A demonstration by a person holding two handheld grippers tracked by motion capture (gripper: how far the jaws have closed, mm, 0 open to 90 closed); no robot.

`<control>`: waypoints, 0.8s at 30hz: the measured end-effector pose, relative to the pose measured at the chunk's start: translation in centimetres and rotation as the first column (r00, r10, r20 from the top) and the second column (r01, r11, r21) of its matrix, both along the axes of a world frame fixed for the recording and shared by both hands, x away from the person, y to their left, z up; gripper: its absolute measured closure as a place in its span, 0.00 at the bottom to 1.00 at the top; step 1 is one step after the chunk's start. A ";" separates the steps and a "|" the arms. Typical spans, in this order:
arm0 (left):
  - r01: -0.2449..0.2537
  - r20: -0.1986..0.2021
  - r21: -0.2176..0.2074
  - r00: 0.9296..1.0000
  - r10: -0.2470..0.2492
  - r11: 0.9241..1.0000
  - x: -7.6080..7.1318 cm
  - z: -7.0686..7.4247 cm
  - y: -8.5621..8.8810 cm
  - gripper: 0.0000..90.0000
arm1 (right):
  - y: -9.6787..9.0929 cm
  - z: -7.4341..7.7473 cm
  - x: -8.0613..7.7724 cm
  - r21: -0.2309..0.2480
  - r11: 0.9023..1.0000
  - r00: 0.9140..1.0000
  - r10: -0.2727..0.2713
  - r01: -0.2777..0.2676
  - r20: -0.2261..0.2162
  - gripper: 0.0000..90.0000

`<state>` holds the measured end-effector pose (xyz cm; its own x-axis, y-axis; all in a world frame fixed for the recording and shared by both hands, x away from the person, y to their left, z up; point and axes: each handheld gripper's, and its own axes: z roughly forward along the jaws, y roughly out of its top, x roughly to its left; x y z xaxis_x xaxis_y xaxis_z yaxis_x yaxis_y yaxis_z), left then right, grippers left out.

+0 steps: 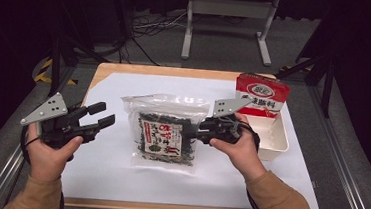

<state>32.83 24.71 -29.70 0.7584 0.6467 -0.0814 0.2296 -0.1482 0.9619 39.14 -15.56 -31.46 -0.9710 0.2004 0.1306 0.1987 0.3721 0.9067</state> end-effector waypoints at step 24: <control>-0.010 -0.039 0.013 0.999 0.011 1.000 0.9 -0.9 0.1 0.45 | -6.1 3.6 -0.3 0.024 0.991 0.989 -0.131 0.130 0.071 0.86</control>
<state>33.74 24.85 -30.58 0.7480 0.6557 -0.1023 0.2682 -0.1577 0.9504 38.85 -21.64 -27.82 -0.9437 0.3242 0.0662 0.1782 0.3295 0.9272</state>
